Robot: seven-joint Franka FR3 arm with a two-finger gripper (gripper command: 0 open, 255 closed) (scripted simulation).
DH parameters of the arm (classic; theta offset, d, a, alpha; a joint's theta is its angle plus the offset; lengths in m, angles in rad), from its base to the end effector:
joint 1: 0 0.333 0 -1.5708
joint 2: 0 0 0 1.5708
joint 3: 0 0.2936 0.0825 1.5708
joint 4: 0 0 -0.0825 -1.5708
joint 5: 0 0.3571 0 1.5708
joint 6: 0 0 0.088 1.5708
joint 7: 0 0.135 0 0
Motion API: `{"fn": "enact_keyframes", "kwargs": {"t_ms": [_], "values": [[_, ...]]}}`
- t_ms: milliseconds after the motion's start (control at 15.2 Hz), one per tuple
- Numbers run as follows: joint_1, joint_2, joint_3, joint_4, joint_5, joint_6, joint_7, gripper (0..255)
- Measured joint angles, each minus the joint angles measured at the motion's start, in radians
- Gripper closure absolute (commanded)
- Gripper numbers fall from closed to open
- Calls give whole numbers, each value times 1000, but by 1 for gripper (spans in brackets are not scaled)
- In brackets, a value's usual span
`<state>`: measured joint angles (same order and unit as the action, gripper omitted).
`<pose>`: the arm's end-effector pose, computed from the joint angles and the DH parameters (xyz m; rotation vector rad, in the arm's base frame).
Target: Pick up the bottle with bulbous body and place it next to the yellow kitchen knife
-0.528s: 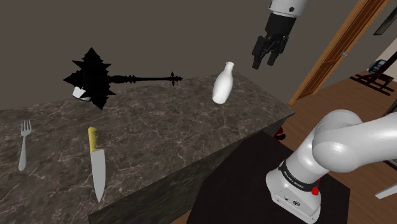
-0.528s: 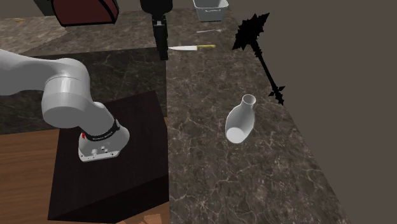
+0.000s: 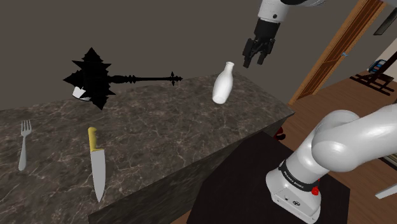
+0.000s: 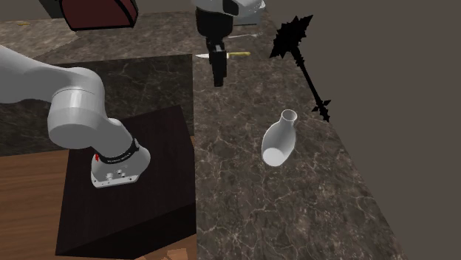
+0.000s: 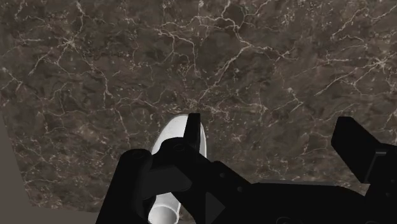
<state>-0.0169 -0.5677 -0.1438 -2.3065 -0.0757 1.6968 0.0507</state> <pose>0.3541 -0.0722 0.5054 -3.1243 0.2757 0.0722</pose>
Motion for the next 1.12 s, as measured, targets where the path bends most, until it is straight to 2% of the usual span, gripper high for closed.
{"fn": "enact_keyframes", "kwargs": {"t_ms": [462, 990, 1122], "values": [[-13, 245, -91, 103, 1, 150, -109, 0], [-36, 532, -169, 311, 69, 230, -247, 0], [-41, 573, -176, 337, 82, 242, -265, 0]]}}
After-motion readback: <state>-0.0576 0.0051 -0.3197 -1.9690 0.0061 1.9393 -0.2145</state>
